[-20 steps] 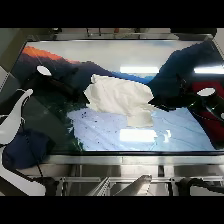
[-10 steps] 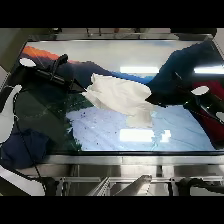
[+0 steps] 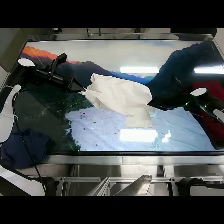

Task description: Fold the shirts.

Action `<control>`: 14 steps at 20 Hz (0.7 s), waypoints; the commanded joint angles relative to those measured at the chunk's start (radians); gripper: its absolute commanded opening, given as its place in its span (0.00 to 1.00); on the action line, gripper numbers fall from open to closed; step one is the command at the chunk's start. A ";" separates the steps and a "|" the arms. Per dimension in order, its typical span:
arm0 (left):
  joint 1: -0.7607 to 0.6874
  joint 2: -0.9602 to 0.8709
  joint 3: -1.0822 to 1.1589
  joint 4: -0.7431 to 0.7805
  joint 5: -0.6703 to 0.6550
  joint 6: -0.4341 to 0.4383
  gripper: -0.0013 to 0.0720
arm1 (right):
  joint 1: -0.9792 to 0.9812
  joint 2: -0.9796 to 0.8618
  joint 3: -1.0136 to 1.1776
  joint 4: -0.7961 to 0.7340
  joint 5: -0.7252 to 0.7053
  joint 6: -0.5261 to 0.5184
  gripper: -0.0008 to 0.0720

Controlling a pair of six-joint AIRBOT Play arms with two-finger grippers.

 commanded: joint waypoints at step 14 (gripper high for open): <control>0.338 0.587 0.365 -0.783 0.047 -0.003 0.04 | -0.425 0.755 0.579 0.431 0.275 0.056 0.03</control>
